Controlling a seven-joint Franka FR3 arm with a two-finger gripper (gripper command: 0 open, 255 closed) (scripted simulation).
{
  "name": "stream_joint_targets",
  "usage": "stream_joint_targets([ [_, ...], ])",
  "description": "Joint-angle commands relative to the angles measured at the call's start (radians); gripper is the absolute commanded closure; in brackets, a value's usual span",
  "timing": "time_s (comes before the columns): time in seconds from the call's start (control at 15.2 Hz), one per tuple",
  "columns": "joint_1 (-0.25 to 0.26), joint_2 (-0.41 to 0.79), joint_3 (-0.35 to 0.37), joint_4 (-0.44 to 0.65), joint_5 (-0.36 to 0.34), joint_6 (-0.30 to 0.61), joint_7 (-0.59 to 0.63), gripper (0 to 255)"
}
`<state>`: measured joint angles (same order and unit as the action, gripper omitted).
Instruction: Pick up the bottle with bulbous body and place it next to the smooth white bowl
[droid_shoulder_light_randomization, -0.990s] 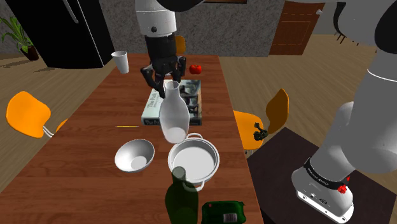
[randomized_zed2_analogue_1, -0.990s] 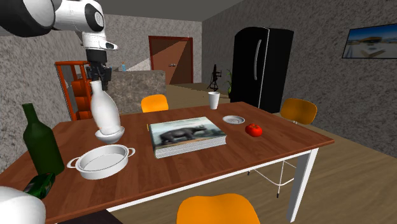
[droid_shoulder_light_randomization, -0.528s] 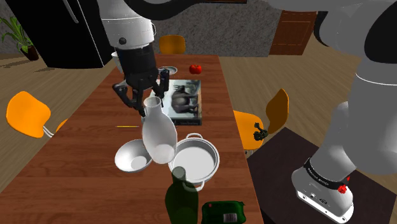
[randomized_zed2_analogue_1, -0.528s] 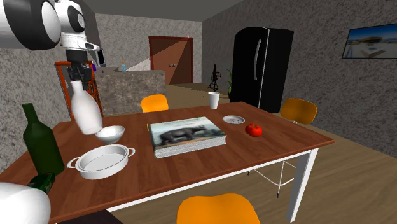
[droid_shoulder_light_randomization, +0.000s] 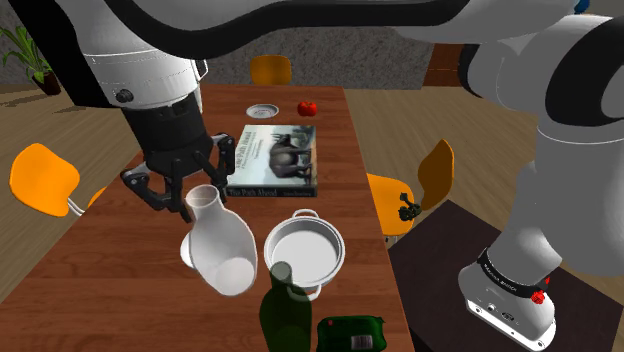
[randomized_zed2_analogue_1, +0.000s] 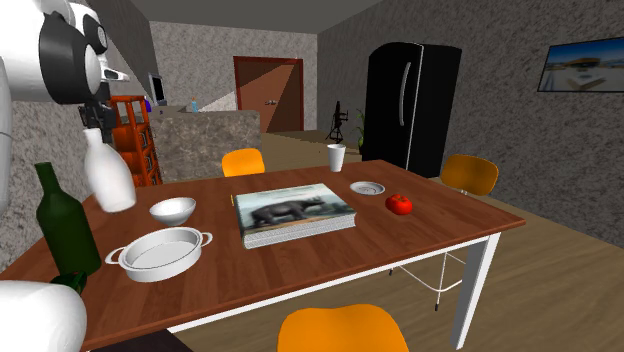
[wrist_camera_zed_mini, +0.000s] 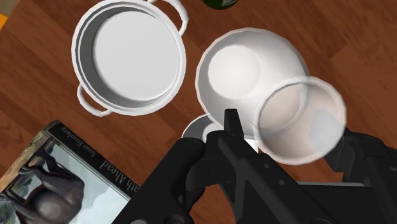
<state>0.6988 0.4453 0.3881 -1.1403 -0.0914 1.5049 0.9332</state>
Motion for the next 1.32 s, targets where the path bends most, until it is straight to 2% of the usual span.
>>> stream_joint_targets([
  [0.0, -0.001, -0.003, 0.000, -0.032, 0.001, 0.030, 0.003, 255],
  [0.59, -0.021, -0.028, -0.001, -0.192, 0.009, 0.165, -0.003, 255],
  [1.25, -0.030, -0.025, -0.005, -0.323, 0.007, 0.298, -0.005, 255],
])
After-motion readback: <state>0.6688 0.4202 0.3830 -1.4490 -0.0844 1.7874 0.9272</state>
